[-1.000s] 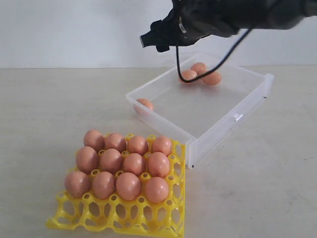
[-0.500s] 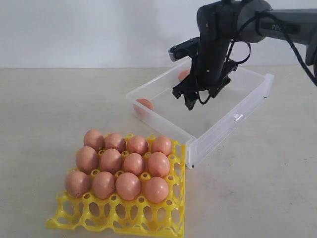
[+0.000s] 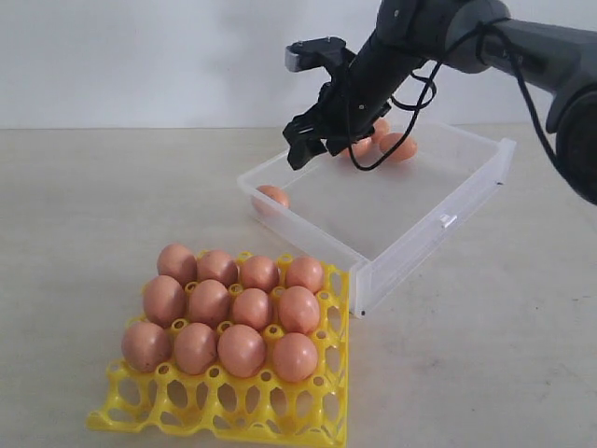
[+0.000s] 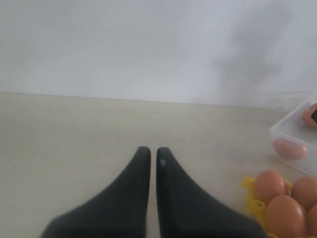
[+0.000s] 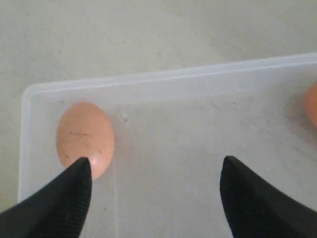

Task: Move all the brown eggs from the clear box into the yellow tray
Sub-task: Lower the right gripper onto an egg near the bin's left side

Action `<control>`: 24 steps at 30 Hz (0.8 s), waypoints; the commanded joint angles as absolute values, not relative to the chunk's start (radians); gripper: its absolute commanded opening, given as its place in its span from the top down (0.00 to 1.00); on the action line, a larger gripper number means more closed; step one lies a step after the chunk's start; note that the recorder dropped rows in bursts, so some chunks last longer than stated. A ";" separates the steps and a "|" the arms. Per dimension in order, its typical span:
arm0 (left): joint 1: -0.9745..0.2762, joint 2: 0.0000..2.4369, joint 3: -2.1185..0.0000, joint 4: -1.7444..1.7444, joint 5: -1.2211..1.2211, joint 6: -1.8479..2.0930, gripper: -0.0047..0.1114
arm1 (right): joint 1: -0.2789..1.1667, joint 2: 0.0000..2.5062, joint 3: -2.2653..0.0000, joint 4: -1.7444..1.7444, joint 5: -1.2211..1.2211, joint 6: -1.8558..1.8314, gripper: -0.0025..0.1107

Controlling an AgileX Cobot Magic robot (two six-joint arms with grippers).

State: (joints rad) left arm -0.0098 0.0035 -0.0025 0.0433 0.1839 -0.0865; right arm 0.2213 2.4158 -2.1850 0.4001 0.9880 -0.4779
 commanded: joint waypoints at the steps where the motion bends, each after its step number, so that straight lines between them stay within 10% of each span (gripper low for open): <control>1: -0.004 0.000 0.000 0.042 0.179 -0.086 0.92 | 0.216 2.480 -2.241 0.465 0.997 -0.489 0.42; 24: -0.004 0.000 0.000 0.042 0.179 -0.086 0.92 | 0.220 2.506 -2.246 0.626 0.983 -0.639 0.50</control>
State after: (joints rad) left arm -0.0098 0.0035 -0.0025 0.0433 0.1839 -0.0865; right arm 0.2213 2.5128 -2.2403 0.6157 1.0188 -0.6199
